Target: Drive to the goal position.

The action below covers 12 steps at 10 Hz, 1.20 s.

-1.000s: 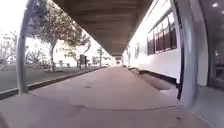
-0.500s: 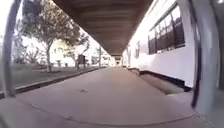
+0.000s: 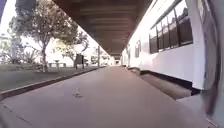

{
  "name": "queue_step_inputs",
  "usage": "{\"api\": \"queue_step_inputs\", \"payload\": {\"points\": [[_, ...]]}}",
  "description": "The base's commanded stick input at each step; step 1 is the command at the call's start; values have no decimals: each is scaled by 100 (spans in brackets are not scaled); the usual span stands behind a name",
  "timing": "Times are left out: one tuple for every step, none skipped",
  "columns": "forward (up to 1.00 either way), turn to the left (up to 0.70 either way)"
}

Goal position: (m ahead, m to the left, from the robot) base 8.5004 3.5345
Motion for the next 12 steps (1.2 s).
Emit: {"api": "queue_step_inputs", "payload": {"points": [[70, 0], [70, 0], [70, 0], [70, 0], [70, 0], [70, 0], [70, 0], [70, 0], [70, 0], [70, 0], [70, 0], [70, 0]]}}
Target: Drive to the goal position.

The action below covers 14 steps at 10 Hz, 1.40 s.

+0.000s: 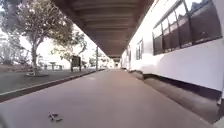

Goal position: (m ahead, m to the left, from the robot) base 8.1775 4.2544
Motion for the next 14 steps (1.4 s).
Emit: {"api": "queue_step_inputs", "payload": {"points": [[70, 0], [70, 0], [70, 0], [70, 0], [70, 0], [70, 0], [70, 0], [70, 0], [70, 0], [70, 0], [70, 0], [70, 0], [70, 0], [70, 0]]}}
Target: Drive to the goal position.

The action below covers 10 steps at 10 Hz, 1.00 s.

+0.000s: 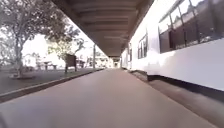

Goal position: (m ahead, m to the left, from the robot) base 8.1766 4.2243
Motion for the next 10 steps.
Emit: {"api": "queue_step_inputs", "payload": {"points": [[70, 0], [70, 0], [70, 0], [70, 0], [70, 0], [70, 0], [70, 0], [70, 0], [70, 0], [70, 0]]}}
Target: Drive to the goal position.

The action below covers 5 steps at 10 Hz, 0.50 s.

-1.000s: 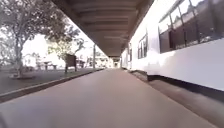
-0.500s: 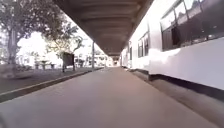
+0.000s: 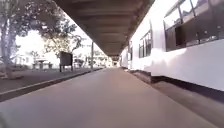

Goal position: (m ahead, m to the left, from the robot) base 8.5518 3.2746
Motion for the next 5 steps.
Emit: {"api": "queue_step_inputs", "payload": {"points": [[70, 0], [70, 0], [70, 0], [70, 0], [70, 0]]}}
